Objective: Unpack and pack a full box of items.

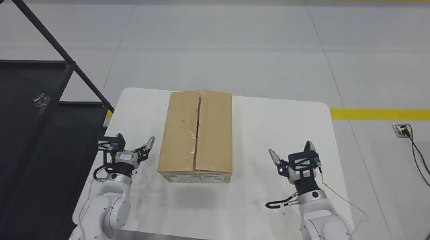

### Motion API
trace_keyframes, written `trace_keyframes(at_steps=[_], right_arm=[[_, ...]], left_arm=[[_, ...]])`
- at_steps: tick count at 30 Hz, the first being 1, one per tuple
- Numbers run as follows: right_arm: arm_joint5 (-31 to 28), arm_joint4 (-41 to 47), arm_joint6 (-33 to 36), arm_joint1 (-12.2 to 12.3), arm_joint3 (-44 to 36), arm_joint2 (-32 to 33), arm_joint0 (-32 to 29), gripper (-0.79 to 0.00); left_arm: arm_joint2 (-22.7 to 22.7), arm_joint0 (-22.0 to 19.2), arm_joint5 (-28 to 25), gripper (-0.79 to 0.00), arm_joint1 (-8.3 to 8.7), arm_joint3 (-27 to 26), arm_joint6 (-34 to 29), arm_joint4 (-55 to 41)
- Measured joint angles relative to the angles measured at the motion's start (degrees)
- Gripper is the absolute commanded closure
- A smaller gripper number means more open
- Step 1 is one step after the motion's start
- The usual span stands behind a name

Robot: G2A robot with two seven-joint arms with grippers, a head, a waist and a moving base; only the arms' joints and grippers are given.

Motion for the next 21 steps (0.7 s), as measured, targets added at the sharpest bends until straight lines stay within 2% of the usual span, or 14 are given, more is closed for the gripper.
trace_keyframes(at_steps=[6,13,21], right_arm=[[0.00,0.00,0.00,0.00,0.00,0.00,0.00,-0.785],[-1.29,0.18,-1.27,-0.18,-0.03,0.22,-0.37,-0.785],[-1.69,1.89,-1.59,-0.57,1.15,0.66,-0.33,-0.785]], left_arm=[[0.30,-0.17,0.69,-0.785,-0.06,0.27,0.14,1.03],[3.91,-2.01,2.36,-0.785,-0.85,2.81,1.26,3.20],[5.34,-2.99,1.75,-0.785,-1.33,4.20,1.75,3.30]])
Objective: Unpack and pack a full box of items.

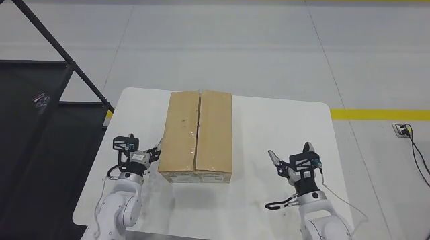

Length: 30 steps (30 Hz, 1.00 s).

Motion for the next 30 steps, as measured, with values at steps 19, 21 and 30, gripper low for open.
trace_keyframes(at_steps=[19,21,30], right_arm=[[-0.66,0.34,-1.08,-0.65,0.93,1.06,-1.01,-0.785],[-0.81,0.32,-1.12,-0.69,0.84,1.22,-1.16,-0.785],[-1.27,0.16,-1.11,-0.96,1.13,1.55,-1.39,-0.785]], left_arm=[[3.24,0.12,-2.41,-0.785,-0.78,-0.93,-0.30,3.25],[3.51,0.32,-2.53,-0.785,-0.82,-1.09,-0.33,3.83],[2.49,2.95,-5.05,-0.785,-0.62,-2.03,-0.47,4.28]])
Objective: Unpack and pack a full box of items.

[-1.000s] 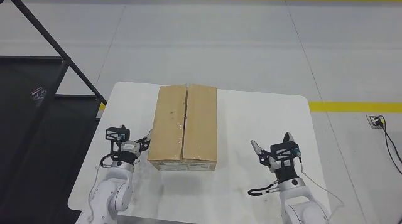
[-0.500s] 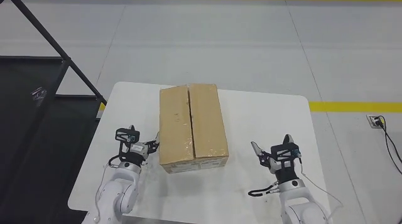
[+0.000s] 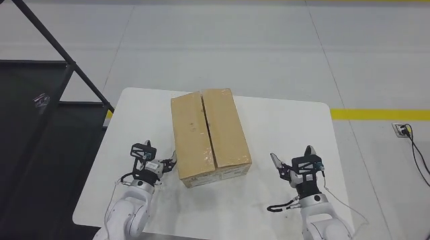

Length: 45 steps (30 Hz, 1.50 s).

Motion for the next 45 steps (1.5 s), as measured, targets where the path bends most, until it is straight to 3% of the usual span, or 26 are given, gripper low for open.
trace_keyframes(at_steps=[18,31,39,45], right_arm=[[0.18,1.26,-0.35,-0.60,0.40,1.08,-0.10,-0.785],[2.46,11.27,-7.45,-1.23,-1.91,5.89,-3.46,-0.785],[2.52,11.36,-7.44,-1.24,-1.93,5.92,-3.47,-0.785],[1.99,11.25,-7.23,-1.28,-1.78,5.82,-3.47,-0.785]], left_arm=[[4.21,-0.92,-1.32,-0.785,-0.96,-1.93,-0.07,1.85],[8.14,-2.75,-1.69,-0.785,-1.86,-1.54,-1.04,4.20],[5.06,-1.06,-1.84,-0.785,-1.50,-1.35,-1.33,3.22],[3.11,1.01,-6.54,-0.785,-0.88,-2.28,-1.40,3.63]])
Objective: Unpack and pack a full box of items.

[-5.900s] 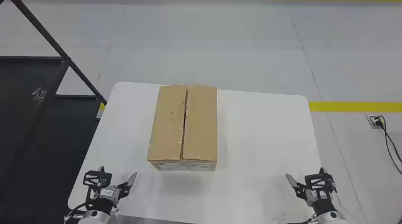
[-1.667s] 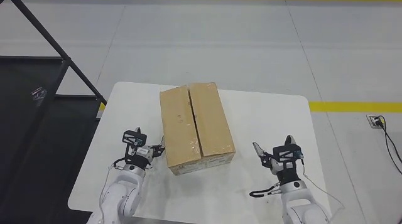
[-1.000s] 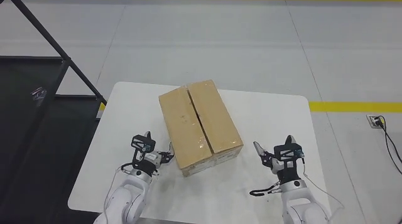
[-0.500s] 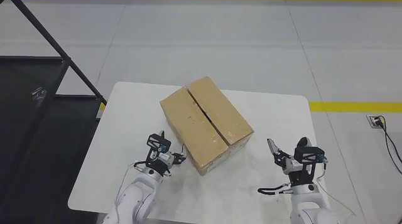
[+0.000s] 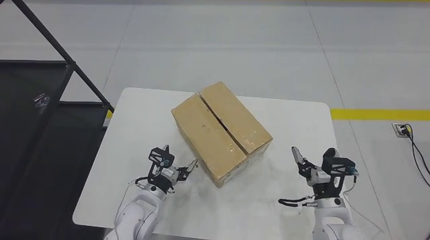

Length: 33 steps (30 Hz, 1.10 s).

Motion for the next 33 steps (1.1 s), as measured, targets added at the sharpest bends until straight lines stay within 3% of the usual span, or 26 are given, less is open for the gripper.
trace_keyframes(at_steps=[7,24,33], right_arm=[[-1.15,-0.30,-0.08,-0.20,0.16,-0.23,-0.17,-0.785],[-2.79,-0.02,-2.02,-0.40,-1.26,2.17,-3.73,-0.785],[-7.61,-4.98,-1.49,-0.07,-2.17,2.38,-5.30,-0.785]], left_arm=[[-0.26,0.73,-4.90,-0.785,0.40,-1.26,1.09,1.35],[4.85,-2.71,-3.33,-0.785,-0.78,0.56,1.72,2.03],[7.41,-4.82,-2.42,-0.785,-1.55,1.33,1.31,1.89]])
